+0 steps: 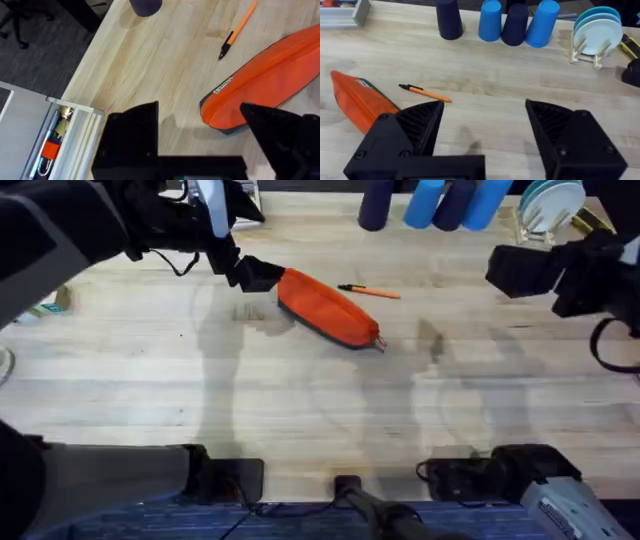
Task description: Unzip the bag, pick up the pens from the table one at a time and place them inside, then zip the bag closed.
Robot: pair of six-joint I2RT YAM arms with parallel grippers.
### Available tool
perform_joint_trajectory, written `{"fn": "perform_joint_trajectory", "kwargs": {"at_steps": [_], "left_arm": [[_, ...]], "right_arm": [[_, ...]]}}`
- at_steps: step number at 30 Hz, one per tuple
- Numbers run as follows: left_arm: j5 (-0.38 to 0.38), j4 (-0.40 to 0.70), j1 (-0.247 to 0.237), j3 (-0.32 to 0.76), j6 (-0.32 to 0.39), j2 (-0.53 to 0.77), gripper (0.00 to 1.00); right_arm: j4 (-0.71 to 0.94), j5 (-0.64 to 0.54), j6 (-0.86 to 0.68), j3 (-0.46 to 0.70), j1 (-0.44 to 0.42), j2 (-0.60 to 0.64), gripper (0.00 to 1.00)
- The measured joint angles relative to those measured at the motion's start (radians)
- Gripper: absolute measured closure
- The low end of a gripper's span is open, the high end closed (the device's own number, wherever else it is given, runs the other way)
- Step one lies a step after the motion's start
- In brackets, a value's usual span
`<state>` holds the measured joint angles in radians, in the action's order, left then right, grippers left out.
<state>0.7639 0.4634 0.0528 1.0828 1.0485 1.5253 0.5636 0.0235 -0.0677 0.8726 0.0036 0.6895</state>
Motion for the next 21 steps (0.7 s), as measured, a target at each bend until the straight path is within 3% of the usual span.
{"fn": "perform_joint_trajectory", "kwargs": {"at_steps": [6, 11, 21], "left_arm": [[0.003, 0.003, -0.004, 0.000, 0.000, 0.037, 0.008], [0.052, -0.024, -0.006, 0.000, 0.000, 0.146, 0.007], [0.108, -0.026, -0.030, 0.000, 0.000, 0.203, 0.008]], "right_arm": [[0.000, 0.000, 0.000, 0.000, 0.000, 0.000, 0.004], [0.000, 0.000, 0.000, 0.000, 0.000, 0.000, 0.005], [0.000, 0.000, 0.000, 0.000, 0.000, 0.000, 0.004]]}}
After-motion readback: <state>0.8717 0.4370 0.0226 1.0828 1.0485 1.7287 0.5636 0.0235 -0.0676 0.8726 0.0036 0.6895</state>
